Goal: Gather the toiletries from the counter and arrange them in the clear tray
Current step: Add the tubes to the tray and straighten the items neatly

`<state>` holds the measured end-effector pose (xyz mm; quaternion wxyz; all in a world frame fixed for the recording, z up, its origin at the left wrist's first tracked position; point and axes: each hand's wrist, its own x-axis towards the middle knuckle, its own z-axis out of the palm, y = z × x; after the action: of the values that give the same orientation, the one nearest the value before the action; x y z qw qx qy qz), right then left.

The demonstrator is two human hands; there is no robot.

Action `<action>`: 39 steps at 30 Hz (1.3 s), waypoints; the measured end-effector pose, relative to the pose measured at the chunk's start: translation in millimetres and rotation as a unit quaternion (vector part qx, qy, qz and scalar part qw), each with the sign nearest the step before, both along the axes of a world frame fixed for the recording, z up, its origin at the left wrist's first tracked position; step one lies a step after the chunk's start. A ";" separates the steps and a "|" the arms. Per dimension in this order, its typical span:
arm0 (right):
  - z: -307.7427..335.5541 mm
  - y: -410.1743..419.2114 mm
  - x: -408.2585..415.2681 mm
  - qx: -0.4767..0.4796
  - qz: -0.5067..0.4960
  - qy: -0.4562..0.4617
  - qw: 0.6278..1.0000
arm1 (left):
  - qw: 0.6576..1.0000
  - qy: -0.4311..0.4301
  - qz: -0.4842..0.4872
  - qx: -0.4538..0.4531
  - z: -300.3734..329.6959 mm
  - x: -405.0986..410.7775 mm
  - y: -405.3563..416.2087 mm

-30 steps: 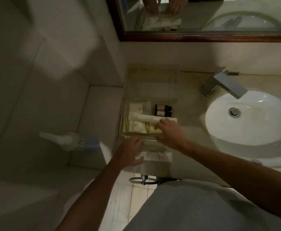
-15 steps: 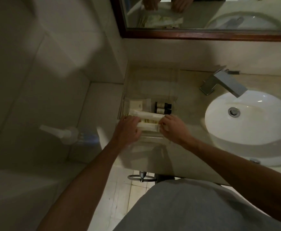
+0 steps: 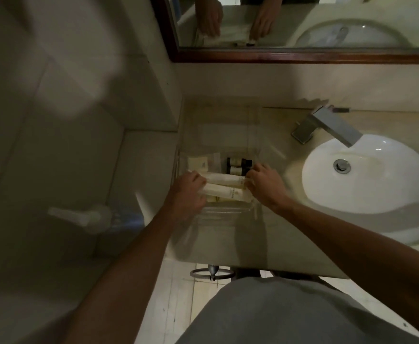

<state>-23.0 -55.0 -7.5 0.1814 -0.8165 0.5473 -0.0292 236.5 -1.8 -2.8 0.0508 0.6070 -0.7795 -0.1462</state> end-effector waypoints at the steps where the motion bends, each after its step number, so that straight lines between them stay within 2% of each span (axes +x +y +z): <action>1: -0.6 -0.9 0.1 -0.012 -0.003 -0.007 1.000 | 1.000 -0.008 -0.010 -0.001 0.8 -1.4 2.8; 4: -2.8 -3.1 4.0 -0.028 0.006 -0.034 0.999 | 1.000 -0.019 -0.003 -0.010 -3.0 -6.0 6.3; 11: -10.2 -5.7 18.2 -0.006 0.020 -0.016 1.000 | 0.998 -0.054 -0.013 -0.030 -6.9 -12.9 9.2; 16: -8.5 3.7 15.5 -0.048 0.010 -0.005 0.999 | 0.997 -0.054 -0.043 -0.046 -9.5 -12.1 13.0; 19: -7.7 14.2 15.0 -0.069 0.056 -0.001 0.996 | 0.998 -0.051 -0.024 -0.039 -10.4 -11.8 11.6; 23: -12.9 25.2 18.5 -0.055 0.119 0.053 0.990 | 0.999 -0.047 -0.002 -0.025 -10.3 -14.2 9.4; 28: -6.5 28.1 19.2 -0.069 0.100 0.045 0.992 | 0.999 -0.015 -0.007 -0.049 -13.6 -14.6 10.3; 31: -1.3 30.4 24.7 -0.064 0.045 0.032 0.996 | 0.999 -0.004 -0.004 -0.047 -16.1 -7.9 14.2; 39: -21.4 50.4 39.3 0.044 -0.011 0.092 0.995 | 0.997 -0.048 0.017 0.051 -26.1 -1.1 7.8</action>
<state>16.3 -4.6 -28.9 0.1660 -0.8008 0.5714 0.0683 235.4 6.0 -28.9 -0.0157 0.6284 -0.7620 -0.1556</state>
